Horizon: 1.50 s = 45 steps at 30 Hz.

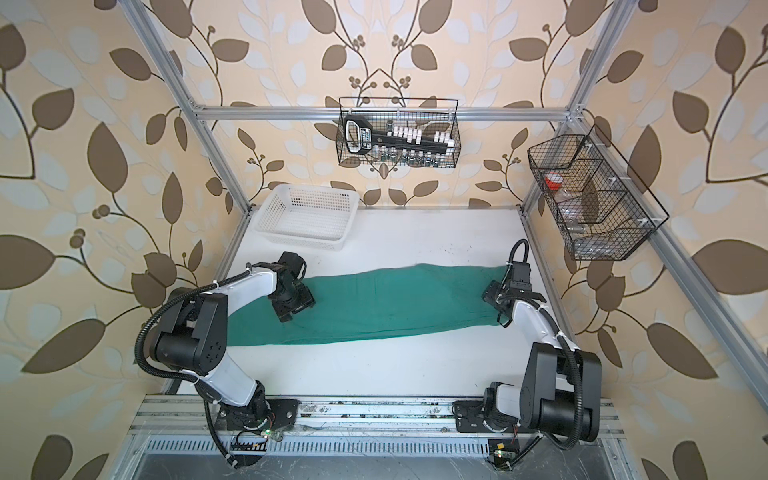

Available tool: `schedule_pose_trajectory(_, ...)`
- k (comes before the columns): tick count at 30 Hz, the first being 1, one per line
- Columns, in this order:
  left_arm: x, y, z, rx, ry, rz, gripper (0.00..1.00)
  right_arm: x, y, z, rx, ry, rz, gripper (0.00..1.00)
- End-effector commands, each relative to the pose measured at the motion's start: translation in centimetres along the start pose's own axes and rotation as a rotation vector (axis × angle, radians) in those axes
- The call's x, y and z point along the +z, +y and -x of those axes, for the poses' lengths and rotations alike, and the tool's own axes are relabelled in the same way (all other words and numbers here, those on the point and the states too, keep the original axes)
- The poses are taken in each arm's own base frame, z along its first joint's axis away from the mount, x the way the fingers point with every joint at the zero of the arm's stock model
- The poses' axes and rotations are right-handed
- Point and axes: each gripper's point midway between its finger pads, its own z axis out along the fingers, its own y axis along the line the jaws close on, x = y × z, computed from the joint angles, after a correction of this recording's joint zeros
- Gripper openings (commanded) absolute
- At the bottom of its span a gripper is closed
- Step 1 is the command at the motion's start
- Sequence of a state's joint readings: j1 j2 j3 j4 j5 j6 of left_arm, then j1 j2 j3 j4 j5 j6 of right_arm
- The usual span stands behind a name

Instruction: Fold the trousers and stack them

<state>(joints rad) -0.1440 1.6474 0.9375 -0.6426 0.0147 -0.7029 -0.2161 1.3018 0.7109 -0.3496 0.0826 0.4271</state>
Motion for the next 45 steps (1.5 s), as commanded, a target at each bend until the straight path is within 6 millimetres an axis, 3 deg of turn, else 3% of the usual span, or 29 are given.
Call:
schedule_pose_trajectory(1,0.4,2.9,0.2,0.012,-0.001,0.116,0.71,-1.1,-0.4,2.2,-0.109,-0.055,-0.070,0.77)
schedule_pose_trajectory(5,-0.4,2.4,0.7,0.020,-0.011,0.089,0.73,-0.8,-1.5,4.4,-0.152,-0.074,-0.157,0.77)
schedule_pose_trajectory(9,-2.1,0.7,1.3,0.049,-0.024,0.015,0.75,0.6,-2.8,4.9,-0.118,-0.034,-0.154,0.78)
schedule_pose_trajectory(13,-4.5,0.0,1.9,0.093,-0.074,-0.033,0.83,0.5,-1.9,3.9,-0.149,-0.027,-0.113,0.77)
schedule_pose_trajectory(18,-7.8,2.0,3.4,0.120,-0.164,0.011,0.90,-1.5,0.0,2.4,-0.200,-0.038,-0.067,0.77)
schedule_pose_trajectory(20,-8.9,3.1,4.2,0.113,-0.195,0.007,0.91,-2.6,1.7,1.7,-0.219,-0.046,-0.003,0.77)
schedule_pose_trajectory(25,-10.3,4.7,5.6,0.083,-0.214,-0.038,0.94,-5.0,9.6,-2.0,-0.286,-0.054,0.289,0.82)
schedule_pose_trajectory(27,-10.5,5.0,6.1,0.072,-0.221,-0.051,0.97,-4.6,12.3,-4.1,-0.274,-0.009,0.391,0.84)
schedule_pose_trajectory(31,-10.1,5.5,6.7,0.050,-0.215,-0.052,0.97,-2.5,15.6,-6.2,-0.268,0.066,0.439,0.84)
schedule_pose_trajectory(33,-9.7,5.9,6.9,0.035,-0.206,-0.051,0.97,-0.7,15.7,-6.6,-0.265,0.095,0.411,0.84)
schedule_pose_trajectory(38,-9.0,7.0,7.3,0.004,-0.198,-0.031,0.97,3.7,12.8,-7.4,-0.248,0.188,0.282,0.84)
schedule_pose_trajectory(45,-8.5,9.0,8.0,-0.057,-0.193,-0.004,0.97,5.3,8.9,-4.9,-0.197,0.204,0.190,0.81)
